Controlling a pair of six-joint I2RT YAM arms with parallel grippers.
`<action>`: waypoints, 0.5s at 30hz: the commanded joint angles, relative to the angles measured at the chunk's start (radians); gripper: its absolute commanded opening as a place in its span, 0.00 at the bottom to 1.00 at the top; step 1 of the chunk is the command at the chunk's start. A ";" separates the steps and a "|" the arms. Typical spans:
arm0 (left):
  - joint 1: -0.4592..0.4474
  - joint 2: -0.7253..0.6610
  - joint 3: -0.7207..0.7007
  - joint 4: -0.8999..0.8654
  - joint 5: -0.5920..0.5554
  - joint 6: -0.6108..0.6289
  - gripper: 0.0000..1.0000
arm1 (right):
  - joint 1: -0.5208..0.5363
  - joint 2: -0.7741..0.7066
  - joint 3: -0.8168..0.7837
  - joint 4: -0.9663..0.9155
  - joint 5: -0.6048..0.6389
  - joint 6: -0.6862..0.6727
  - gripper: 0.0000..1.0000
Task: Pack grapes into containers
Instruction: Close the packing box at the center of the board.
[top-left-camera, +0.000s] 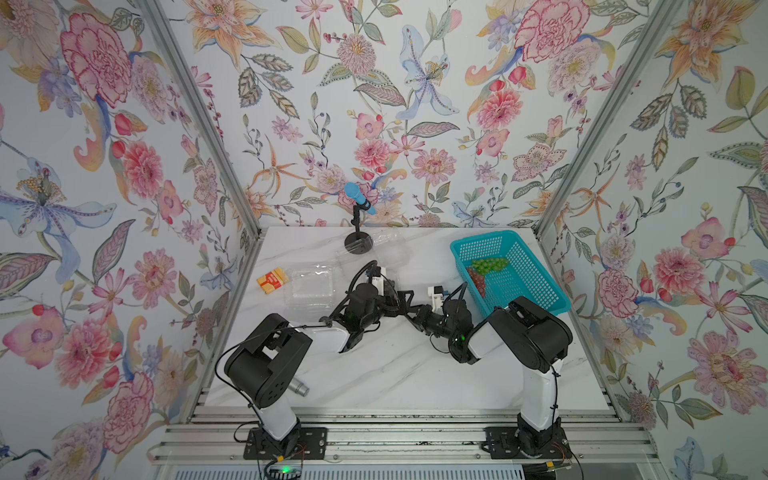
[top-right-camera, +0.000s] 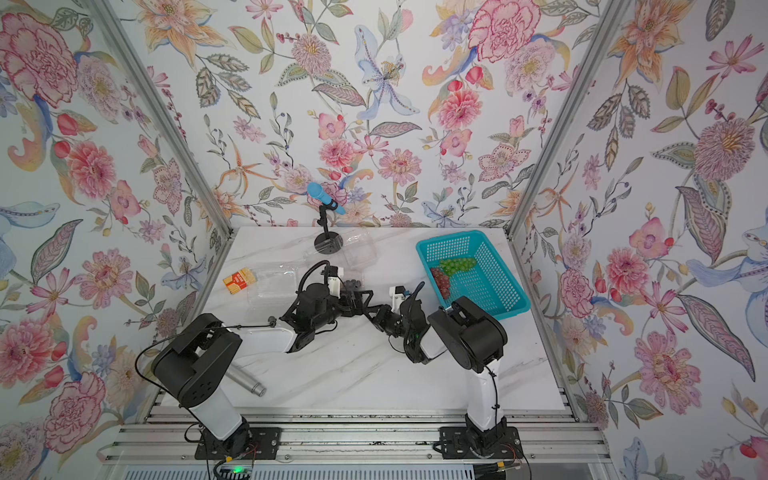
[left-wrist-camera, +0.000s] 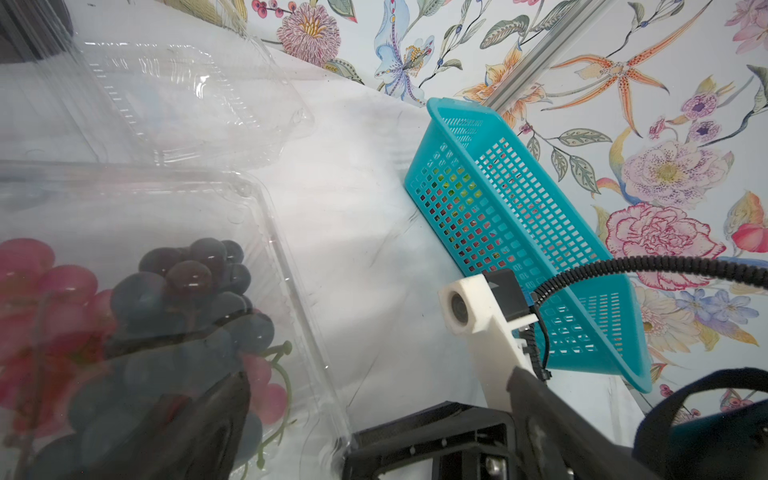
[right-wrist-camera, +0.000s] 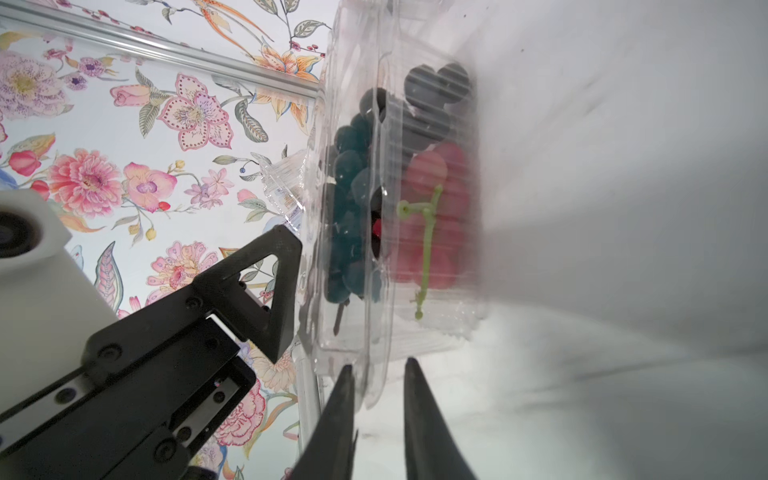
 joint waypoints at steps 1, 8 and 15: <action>0.027 -0.081 0.048 -0.085 -0.034 0.066 1.00 | 0.004 -0.083 -0.008 -0.120 0.022 -0.081 0.37; 0.125 -0.212 0.028 -0.170 -0.032 0.083 1.00 | -0.010 -0.219 -0.009 -0.338 0.065 -0.199 0.71; 0.161 -0.275 -0.039 -0.237 -0.032 0.045 1.00 | -0.028 -0.277 0.123 -0.713 0.084 -0.351 1.00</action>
